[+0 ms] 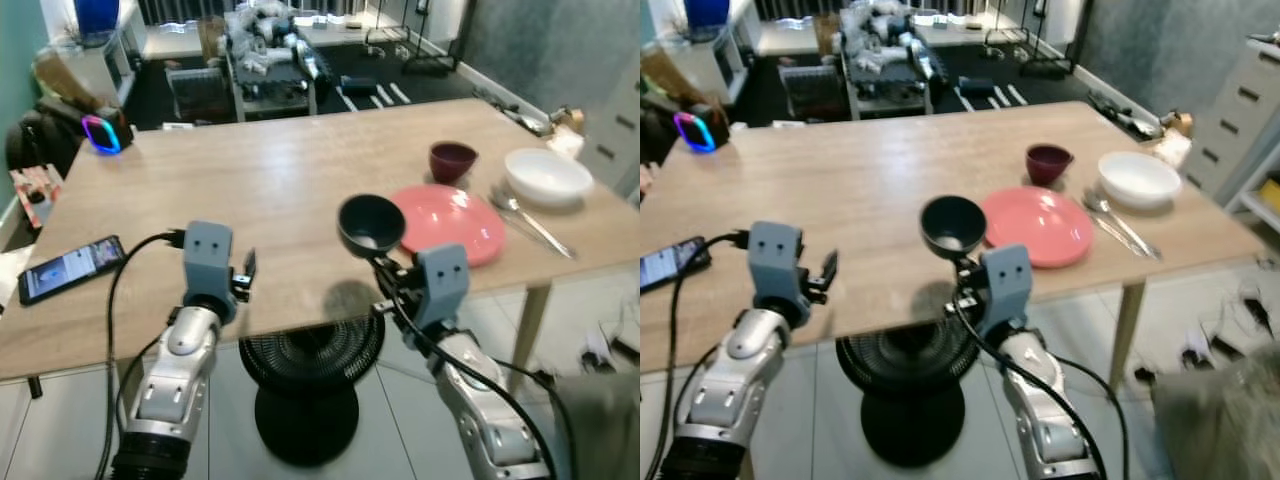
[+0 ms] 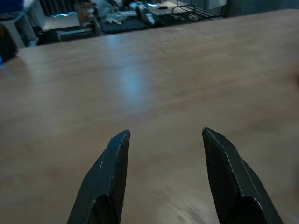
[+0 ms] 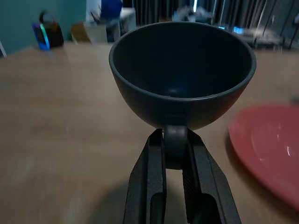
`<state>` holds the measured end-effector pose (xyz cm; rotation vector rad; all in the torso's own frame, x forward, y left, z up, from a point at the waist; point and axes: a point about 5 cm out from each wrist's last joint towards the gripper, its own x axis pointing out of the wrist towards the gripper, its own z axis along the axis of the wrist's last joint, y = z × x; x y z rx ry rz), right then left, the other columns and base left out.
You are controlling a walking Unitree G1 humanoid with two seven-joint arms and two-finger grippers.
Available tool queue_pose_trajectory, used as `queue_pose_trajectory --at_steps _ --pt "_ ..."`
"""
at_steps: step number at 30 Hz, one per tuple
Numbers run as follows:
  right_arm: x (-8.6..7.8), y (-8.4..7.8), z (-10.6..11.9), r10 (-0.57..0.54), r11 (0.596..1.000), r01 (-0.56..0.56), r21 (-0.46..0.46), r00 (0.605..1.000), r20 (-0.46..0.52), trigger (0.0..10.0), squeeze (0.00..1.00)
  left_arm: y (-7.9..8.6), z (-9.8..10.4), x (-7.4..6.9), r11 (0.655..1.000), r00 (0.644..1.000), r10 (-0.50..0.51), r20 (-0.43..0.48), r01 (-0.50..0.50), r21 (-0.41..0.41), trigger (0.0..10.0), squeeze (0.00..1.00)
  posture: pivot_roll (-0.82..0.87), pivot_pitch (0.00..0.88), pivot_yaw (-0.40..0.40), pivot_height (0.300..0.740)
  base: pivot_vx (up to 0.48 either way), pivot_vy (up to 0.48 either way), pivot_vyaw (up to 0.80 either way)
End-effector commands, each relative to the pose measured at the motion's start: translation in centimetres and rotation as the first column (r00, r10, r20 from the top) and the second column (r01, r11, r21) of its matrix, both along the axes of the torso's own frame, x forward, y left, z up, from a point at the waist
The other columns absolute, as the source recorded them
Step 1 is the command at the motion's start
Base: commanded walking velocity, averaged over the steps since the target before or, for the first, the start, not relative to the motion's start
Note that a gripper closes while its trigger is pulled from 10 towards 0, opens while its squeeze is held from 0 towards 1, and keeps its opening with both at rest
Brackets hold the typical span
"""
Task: Setting the table
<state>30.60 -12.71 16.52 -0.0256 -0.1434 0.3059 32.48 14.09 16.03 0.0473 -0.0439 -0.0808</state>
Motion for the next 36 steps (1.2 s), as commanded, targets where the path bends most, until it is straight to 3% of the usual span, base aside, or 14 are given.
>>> queue_pose_trajectory --at_steps 1,7,11,12,31,36 --pt "-0.01 0.38 -0.34 0.006 1.000 -0.006 0.002 1.000 -0.006 10.0 0.00 0.70 -0.56 -0.19 0.999 0.999 0.028 -0.020 -0.028 0.017 10.0 0.18 -0.02 0.000 0.084 0.740 0.480 0.000 0.00" --pt "0.07 0.40 -0.43 0.004 1.000 -0.004 -0.002 1.000 -0.005 10.0 0.00 0.72 -0.52 -0.17 0.999 0.999 0.028 -0.018 -0.028 0.018 10.0 0.18 -0.02 0.000 0.083 0.740 0.480 0.000 0.00" --pt "0.23 0.07 -0.50 -0.016 1.000 0.016 -0.023 1.000 0.004 10.0 0.00 0.47 -0.32 -0.34 1.000 1.000 0.010 -0.005 -0.010 0.024 10.0 0.09 -0.02 0.000 0.084 0.740 0.083 0.000 0.00" --pt "0.25 0.00 -0.53 -0.019 0.999 0.019 -0.025 1.000 0.004 10.0 0.00 0.37 -0.33 -0.47 0.999 1.000 -0.003 -0.003 0.003 0.033 10.0 0.02 -0.02 0.000 0.083 0.740 0.000 0.000 0.00" --pt "0.36 -0.24 -0.69 -0.031 0.999 0.031 -0.033 0.999 0.007 10.0 0.00 0.17 -0.40 -0.81 0.999 0.999 -0.035 -0.008 0.036 0.041 10.0 0.02 -0.02 0.000 0.088 0.740 0.000 0.000 0.00" --pt "0.71 -0.24 -0.98 -0.037 0.995 0.037 -0.093 0.999 -0.001 10.0 0.00 0.29 -0.63 -0.85 0.997 0.999 -0.044 -0.032 0.046 0.062 10.0 0.02 -0.01 0.000 0.089 0.740 0.000 0.000 0.00"
